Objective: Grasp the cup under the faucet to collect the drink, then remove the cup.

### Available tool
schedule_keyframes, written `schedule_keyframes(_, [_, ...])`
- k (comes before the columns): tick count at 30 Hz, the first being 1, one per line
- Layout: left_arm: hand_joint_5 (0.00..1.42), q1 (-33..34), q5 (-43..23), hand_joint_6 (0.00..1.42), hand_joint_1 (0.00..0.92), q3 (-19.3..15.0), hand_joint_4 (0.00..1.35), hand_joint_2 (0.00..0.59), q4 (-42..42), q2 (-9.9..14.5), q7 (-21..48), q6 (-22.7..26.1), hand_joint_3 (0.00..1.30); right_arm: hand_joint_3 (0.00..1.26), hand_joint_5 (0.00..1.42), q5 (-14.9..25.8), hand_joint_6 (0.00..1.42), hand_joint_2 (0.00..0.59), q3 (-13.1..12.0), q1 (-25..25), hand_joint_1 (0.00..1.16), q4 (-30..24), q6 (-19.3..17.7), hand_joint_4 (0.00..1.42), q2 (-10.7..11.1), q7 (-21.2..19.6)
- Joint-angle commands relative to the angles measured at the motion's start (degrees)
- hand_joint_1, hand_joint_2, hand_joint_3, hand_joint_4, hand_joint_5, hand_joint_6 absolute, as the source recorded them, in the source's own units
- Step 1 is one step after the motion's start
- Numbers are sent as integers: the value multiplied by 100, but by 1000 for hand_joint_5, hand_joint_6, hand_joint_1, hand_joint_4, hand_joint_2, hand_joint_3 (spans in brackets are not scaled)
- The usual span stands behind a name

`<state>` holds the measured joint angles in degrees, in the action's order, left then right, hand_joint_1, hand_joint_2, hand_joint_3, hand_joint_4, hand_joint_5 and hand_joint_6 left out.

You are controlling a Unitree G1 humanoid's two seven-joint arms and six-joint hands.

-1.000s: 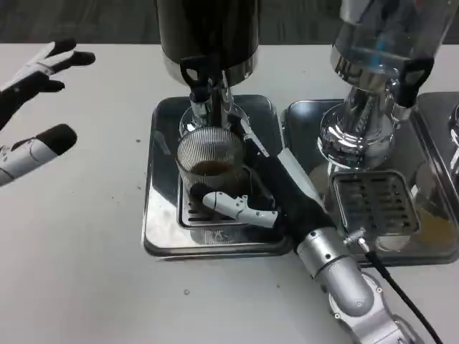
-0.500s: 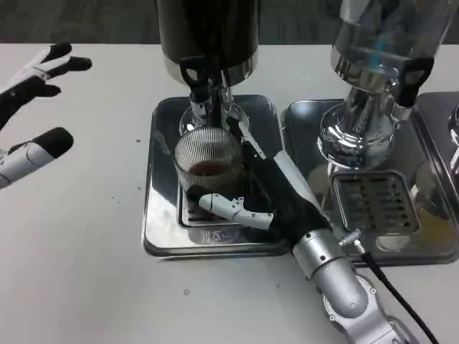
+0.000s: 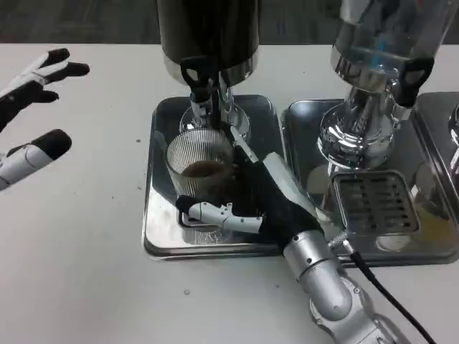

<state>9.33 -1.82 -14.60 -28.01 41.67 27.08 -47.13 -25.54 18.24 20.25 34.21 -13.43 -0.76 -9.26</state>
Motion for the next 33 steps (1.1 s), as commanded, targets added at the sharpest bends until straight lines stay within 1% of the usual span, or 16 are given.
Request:
schedule_keyframes(1, [93, -90, -27, 211, 0, 16, 24, 132, 59, 86, 29, 49, 196, 0, 136, -107, 218, 76, 91, -53, 481, -82, 383, 0, -116, -127])
schedule_keyframes(4, [93, -128, -31, 211, 0, -2, 27, 132, 67, 89, 17, 54, 196, 0, 136, -161, 221, 73, 148, -26, 459, -100, 561, 0, -173, -167])
schedule_keyframes(6, [93, -151, -33, 211, 0, -12, 32, 141, 78, 95, 12, 61, 196, 0, 136, -177, 224, 62, 179, -3, 449, -84, 607, 0, -199, -186])
schedule_keyframes(13, [93, -208, -35, 211, 0, -39, 34, 145, 104, 110, 3, 94, 197, 0, 126, -234, 226, 58, 264, 118, 446, 32, 747, 0, -259, -256])
schedule_keyframes(17, [93, -228, -35, 211, 0, -39, 34, 146, 109, 113, 3, 109, 197, 0, 124, -325, 264, 47, 376, 217, 452, 142, 895, 0, -304, -354])
schedule_keyframes(19, [94, -234, -33, 211, 0, -38, 34, 146, 110, 113, -1, 115, 197, 0, 147, -361, 283, 45, 427, 254, 457, 224, 917, 0, -326, -417])
schedule_keyframes(23, [100, -252, -28, 211, 0, -48, 34, 146, 107, 120, -8, 122, 202, 0, 223, -445, 362, 51, 481, 295, 493, 343, 942, 15, -365, -588])
schedule_keyframes(29, [103, -265, -15, 211, 0, -49, 39, 147, 104, 126, -9, 127, 205, 0, 320, -535, 497, 64, 556, 323, 538, 451, 1012, 130, -413, -858])
schedule_keyframes(33, [104, -265, -12, 211, 0, -45, 42, 143, 89, 119, -12, 139, 210, 9, 416, -585, 684, 67, 594, 287, 550, 487, 1029, 206, -464, -1078])
